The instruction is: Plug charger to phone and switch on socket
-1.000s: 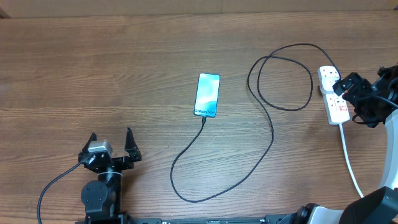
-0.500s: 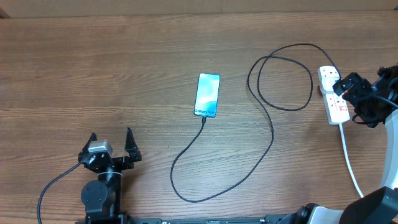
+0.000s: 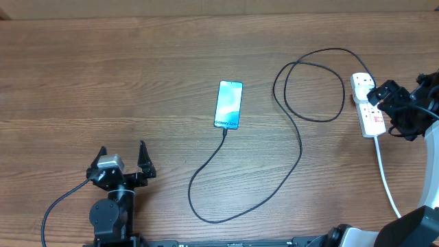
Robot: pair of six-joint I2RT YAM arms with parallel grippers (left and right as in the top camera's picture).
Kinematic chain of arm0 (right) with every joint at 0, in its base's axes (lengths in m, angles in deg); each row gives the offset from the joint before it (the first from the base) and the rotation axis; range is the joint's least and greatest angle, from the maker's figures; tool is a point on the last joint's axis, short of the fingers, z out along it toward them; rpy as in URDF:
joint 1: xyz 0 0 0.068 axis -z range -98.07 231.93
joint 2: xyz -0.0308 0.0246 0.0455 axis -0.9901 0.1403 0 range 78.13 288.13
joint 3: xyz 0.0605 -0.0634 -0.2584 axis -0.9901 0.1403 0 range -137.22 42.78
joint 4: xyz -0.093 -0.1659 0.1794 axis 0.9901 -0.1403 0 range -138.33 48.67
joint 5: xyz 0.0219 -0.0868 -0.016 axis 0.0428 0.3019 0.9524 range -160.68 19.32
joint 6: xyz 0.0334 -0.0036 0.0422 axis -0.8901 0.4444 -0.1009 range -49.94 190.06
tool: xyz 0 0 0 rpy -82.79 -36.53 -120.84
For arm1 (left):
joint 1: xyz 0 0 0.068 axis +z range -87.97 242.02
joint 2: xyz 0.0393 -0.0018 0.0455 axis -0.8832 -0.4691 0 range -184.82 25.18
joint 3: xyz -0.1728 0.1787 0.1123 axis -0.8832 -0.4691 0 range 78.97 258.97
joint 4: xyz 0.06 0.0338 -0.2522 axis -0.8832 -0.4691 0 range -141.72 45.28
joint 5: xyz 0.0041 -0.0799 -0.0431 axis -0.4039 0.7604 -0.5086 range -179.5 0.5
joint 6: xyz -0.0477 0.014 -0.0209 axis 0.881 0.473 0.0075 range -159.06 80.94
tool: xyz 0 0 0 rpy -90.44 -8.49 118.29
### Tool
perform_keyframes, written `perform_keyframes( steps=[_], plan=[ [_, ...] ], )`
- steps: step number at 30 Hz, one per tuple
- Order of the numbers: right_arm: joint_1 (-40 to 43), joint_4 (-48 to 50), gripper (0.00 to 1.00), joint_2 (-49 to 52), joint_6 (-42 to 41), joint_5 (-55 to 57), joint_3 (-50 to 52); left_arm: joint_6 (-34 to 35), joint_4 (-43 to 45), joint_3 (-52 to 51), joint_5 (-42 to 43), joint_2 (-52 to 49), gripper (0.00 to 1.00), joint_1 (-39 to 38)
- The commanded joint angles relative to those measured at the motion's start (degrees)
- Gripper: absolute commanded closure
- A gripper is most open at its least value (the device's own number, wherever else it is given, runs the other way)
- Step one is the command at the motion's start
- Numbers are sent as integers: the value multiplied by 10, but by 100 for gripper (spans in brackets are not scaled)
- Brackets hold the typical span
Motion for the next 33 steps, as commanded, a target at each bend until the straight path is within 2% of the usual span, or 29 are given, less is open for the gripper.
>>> perform_keyframes(
  steps=[1,11,20,29,31,33],
  plan=[
    [-2,3,0,0,-4,4,-4,-14,0,-2,6,6,0,6],
    [-16,49,0,-33,-10,-2,2,-14,0,-2,7,6,0,6],
    [-144,350,0,-160,-8,13,141,-14,0,-2,6,6,0,6],
    [-243,748,0,-328,-5,73,408,-14,0,-2,6,6,0,6],
    [-254,818,0,-371,3,83,471,-14,0,-2,7,6,0,6],
    [-262,848,0,-411,30,83,520,-14,0,-2,7,6,0,6]
  ],
)
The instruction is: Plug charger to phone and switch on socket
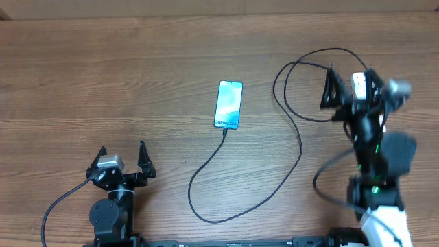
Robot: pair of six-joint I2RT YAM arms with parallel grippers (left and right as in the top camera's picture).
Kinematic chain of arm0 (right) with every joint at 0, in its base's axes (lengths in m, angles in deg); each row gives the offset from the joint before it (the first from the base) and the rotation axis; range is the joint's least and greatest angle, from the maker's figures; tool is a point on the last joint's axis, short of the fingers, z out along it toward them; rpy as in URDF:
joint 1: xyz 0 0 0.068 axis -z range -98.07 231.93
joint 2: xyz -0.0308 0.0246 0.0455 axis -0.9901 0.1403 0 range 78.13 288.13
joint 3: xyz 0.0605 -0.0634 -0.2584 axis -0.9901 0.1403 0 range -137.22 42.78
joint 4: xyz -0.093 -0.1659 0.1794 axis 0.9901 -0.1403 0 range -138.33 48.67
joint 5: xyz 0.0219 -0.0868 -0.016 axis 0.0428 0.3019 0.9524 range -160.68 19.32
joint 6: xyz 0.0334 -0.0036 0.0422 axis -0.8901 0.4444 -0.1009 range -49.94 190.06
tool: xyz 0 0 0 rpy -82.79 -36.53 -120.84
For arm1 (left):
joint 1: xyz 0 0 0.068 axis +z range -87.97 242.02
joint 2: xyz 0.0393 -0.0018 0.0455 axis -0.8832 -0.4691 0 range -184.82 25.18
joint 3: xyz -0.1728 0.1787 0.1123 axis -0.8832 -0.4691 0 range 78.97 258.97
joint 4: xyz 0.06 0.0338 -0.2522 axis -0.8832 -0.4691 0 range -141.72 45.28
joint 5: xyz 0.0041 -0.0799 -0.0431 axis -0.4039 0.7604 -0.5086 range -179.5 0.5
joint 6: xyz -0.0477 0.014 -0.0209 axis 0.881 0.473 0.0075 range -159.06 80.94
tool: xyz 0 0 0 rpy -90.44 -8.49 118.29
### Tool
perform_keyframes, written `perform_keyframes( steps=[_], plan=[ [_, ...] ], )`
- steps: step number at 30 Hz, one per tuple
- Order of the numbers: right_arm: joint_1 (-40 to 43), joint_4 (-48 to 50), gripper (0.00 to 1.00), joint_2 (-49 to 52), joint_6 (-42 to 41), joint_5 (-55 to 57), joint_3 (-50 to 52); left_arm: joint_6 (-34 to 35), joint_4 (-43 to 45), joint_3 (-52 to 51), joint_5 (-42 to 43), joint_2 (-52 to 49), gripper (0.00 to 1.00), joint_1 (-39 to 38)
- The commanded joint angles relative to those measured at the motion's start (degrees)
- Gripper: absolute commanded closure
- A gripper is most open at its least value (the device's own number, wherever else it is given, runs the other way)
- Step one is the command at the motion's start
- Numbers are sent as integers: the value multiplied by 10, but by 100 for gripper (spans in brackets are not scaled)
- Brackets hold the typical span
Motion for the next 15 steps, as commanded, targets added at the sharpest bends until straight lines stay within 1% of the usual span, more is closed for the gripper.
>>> perform_keyframes(
  steps=[1,3,7,15],
  plan=[
    [-15,31,0,-75,46,26,87,-13,-1,-2,6,6,0,6],
    [-16,26,0,-132,70,27,136,-13,-1,-2,6,6,0,6],
    [-16,2,0,-203,70,39,188,-13,-1,-2,6,6,0,6],
    [-16,-146,0,-347,70,39,243,-13,-1,-2,6,6,0,6]
  ],
)
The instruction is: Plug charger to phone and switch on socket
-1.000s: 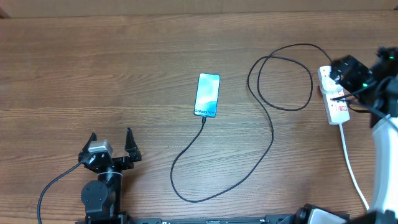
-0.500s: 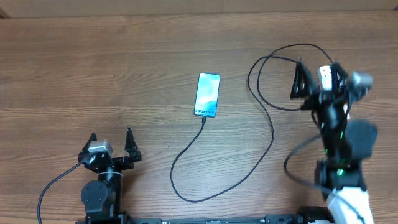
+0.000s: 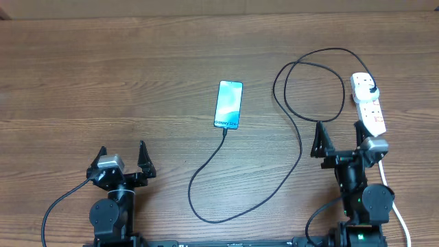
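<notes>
A phone with a lit blue screen lies face up at the table's middle. A black charger cable runs from its lower end, loops across the table and reaches a plug in the white socket strip at the right. My left gripper stands open near the front left, far from the phone. My right gripper stands open near the front right, just below the socket strip, with nothing between its fingers.
The white lead of the socket strip runs down past my right arm to the front edge. The wooden table spreads to the back and left of the phone.
My right arm has drawn back from over the socket strip to the front right of the table. Its gripper stands open. The socket strip shows in full. Left arm, phone and cable are unchanged.
First my right gripper was at the socket strip from the right side. Then the arm stood over the strip, covering it. Now it is back near the front edge, open. The cable stayed plugged into the phone throughout, and my left arm never moved.
</notes>
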Robot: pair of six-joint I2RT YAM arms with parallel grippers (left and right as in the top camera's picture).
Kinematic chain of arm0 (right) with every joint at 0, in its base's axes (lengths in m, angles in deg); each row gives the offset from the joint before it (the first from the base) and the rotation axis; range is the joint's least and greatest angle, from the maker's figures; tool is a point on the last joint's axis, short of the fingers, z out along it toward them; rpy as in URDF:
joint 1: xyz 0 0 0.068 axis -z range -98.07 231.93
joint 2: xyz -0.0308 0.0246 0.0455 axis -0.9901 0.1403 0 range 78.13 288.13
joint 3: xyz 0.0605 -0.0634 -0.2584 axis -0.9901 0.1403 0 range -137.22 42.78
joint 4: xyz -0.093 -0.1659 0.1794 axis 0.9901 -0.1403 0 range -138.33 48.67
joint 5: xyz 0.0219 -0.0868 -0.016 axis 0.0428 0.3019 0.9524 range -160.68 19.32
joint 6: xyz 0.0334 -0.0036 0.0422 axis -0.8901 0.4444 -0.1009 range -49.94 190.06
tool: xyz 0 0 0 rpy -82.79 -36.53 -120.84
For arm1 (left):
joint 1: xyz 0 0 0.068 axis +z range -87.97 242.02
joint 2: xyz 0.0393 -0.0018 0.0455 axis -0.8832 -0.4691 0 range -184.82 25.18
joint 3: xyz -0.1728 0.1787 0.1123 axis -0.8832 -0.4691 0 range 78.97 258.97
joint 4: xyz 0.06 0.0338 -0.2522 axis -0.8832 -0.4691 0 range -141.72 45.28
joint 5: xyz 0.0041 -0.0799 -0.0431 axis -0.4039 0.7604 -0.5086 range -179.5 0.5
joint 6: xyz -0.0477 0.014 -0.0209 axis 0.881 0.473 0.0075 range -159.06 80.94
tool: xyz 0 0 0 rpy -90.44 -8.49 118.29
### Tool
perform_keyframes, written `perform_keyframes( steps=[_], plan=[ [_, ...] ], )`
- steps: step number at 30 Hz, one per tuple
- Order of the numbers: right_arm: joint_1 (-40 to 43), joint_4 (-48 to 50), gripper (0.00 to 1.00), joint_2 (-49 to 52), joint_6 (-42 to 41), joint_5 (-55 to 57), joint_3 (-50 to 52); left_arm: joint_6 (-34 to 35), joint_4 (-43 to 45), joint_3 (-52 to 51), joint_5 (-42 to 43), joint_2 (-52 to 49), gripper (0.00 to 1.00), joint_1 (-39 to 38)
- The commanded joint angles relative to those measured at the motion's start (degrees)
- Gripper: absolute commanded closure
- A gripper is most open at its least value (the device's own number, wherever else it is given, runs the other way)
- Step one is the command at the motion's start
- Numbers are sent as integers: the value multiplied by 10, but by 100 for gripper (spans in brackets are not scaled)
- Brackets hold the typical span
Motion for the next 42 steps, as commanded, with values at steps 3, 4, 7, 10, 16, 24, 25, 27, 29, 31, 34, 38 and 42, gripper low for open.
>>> perform_keyframes(
  steps=[3,4,7,10,16,24,25,27,29,31,34,38,42],
  plan=[
    [-4,-59,0,-92,7,8,40,-13,-1,-2,6,6,0,6],
    [-4,-86,0,-104,6,7,39,-13,-1,-2,6,6,0,6],
    [-4,-173,0,-148,7,11,39,-13,-1,-2,6,6,0,6],
    [-4,-197,0,-175,7,18,39,-13,-1,-2,6,6,0,6],
    [-4,-198,0,-183,7,22,39,-13,-1,-2,6,6,0,6],
    [-5,-197,0,-189,6,22,39,-13,-1,-2,6,6,0,6],
    [-4,-197,0,-189,6,22,39,-13,-1,-2,6,6,0,6],
    [-4,-197,0,-189,6,22,39,-13,-1,-2,6,6,0,6],
    [-4,-197,0,-189,6,22,39,-13,-1,-2,6,6,0,6],
    [-4,-197,0,-189,6,22,39,-13,-1,-2,6,6,0,6],
    [-4,-197,0,-189,6,22,39,-13,-1,-2,6,6,0,6],
    [-4,-197,0,-189,6,22,39,-13,-1,-2,6,6,0,6],
    [-4,-197,0,-189,6,22,39,-13,-1,-2,6,6,0,6]
  ],
)
